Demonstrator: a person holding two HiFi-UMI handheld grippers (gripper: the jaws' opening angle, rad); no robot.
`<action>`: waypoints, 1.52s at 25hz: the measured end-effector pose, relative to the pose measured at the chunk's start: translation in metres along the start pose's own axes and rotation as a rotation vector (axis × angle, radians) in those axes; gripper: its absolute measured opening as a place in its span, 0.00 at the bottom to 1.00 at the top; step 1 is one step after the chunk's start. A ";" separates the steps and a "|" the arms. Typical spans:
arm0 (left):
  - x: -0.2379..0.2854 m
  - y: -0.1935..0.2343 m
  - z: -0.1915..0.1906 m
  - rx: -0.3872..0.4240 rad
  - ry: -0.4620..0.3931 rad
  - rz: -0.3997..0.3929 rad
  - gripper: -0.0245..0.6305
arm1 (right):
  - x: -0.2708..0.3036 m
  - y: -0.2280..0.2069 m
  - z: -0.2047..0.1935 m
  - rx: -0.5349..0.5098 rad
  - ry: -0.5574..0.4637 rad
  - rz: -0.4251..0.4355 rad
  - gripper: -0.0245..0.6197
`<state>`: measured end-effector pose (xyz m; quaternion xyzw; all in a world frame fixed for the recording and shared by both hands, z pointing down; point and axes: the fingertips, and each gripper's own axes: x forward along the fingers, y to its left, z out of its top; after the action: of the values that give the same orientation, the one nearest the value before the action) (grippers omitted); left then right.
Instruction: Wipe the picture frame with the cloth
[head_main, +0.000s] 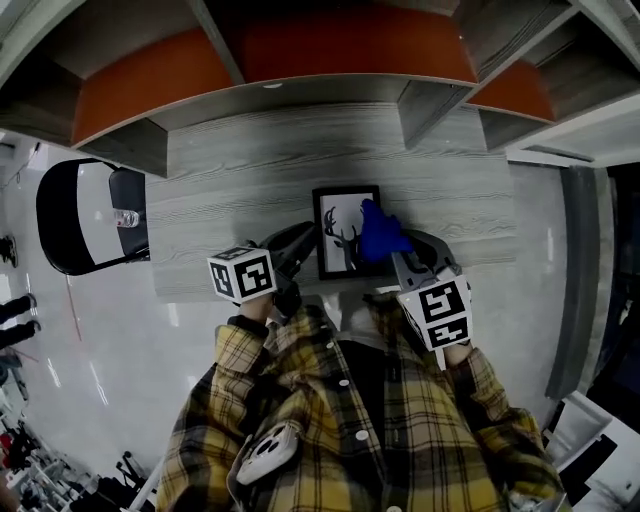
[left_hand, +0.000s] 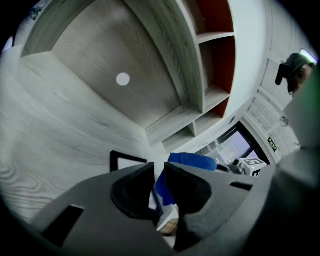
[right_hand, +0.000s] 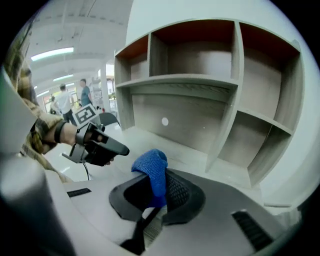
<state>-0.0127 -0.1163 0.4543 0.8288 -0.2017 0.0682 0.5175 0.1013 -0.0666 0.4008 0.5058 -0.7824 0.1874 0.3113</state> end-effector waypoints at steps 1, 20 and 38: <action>-0.002 -0.012 0.007 0.029 -0.015 -0.024 0.13 | -0.004 0.000 0.011 0.026 -0.035 0.011 0.10; -0.043 -0.169 0.117 0.537 -0.232 -0.099 0.04 | -0.053 -0.005 0.153 0.154 -0.422 0.115 0.10; -0.038 -0.164 0.119 0.524 -0.196 -0.120 0.04 | -0.050 -0.011 0.154 0.140 -0.383 0.095 0.10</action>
<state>0.0077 -0.1489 0.2512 0.9473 -0.1769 0.0068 0.2670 0.0796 -0.1312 0.2535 0.5151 -0.8354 0.1563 0.1115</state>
